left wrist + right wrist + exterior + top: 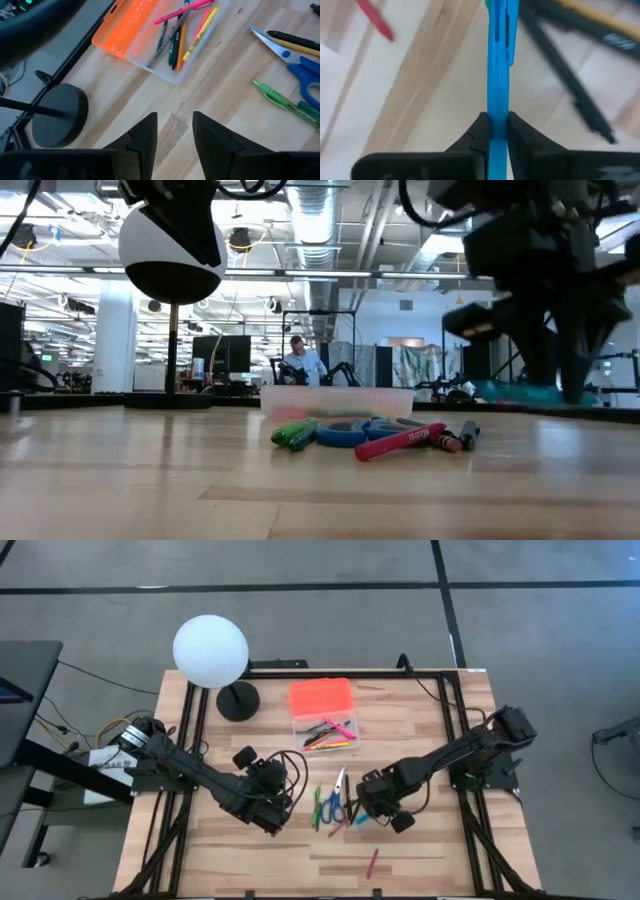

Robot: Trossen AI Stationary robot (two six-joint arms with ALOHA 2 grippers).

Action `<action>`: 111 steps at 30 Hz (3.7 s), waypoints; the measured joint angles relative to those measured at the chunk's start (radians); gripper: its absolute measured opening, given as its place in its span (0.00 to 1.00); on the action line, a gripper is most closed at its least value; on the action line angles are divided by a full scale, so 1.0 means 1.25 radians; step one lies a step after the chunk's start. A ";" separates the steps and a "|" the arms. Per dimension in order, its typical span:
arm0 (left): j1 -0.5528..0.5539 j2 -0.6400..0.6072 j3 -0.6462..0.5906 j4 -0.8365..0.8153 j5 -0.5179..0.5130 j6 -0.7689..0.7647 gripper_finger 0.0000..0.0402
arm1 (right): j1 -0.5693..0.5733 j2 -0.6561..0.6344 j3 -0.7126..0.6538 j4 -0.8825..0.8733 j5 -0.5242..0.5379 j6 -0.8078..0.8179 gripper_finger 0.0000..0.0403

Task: Pick & place school supplies into a supply box
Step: Put the blue pen into the supply box, then put the green pen into the supply box

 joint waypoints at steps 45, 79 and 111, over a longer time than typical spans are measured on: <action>0.010 0.001 -0.001 -0.158 -0.032 -0.178 0.30 | -0.467 0.143 0.216 0.125 0.103 0.048 0.11; 0.020 0.044 0.000 0.256 0.079 -0.089 0.30 | -0.355 -0.287 0.104 -0.080 0.027 0.039 0.32; 0.209 0.239 -0.001 0.544 0.465 -0.193 0.50 | -0.130 -0.692 -0.066 -0.144 0.192 0.219 0.29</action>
